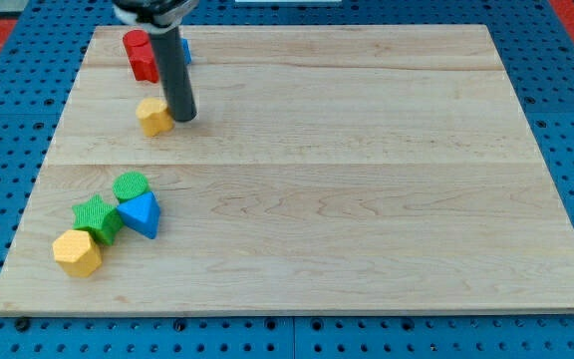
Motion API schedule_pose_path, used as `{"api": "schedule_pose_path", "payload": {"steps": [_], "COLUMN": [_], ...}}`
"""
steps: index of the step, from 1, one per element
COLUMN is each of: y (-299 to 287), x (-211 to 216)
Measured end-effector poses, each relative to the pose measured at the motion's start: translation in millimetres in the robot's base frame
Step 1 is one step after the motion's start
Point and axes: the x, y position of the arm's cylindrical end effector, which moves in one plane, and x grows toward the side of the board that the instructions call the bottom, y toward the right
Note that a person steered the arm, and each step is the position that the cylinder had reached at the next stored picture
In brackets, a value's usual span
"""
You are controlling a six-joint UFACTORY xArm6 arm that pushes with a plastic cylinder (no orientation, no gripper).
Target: Move yellow heat to the green circle
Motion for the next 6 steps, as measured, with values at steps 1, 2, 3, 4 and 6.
{"api": "schedule_pose_path", "payload": {"steps": [1,2,3,4,6], "y": [13.0,15.9,-28.9,-49.5,-46.4], "x": [-5.8,-45.3,-53.5,-1.8,54.7]}}
